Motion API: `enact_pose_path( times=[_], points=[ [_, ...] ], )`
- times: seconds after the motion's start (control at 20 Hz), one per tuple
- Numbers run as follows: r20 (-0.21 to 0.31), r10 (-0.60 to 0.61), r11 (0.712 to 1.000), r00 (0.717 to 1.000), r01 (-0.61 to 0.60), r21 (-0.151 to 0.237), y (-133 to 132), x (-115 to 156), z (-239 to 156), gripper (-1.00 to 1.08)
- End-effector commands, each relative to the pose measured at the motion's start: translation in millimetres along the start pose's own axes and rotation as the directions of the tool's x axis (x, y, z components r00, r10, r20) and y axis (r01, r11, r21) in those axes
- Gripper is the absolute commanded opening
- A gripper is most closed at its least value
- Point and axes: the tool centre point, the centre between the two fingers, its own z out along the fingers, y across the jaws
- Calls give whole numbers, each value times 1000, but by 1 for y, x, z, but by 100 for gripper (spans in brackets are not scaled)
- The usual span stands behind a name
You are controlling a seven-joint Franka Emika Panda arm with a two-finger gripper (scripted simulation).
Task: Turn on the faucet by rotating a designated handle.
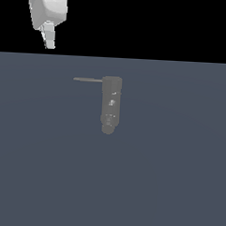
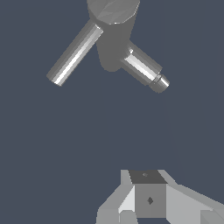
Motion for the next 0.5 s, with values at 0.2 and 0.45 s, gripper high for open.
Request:
enact_pose_path(
  times=[0.2,0.45],
  points=[
    [-2,123,992,992,-123,5,-32,17,21,-100],
    [-5,222,975,975,-222,7,-56,35,37,-100]
  ],
)
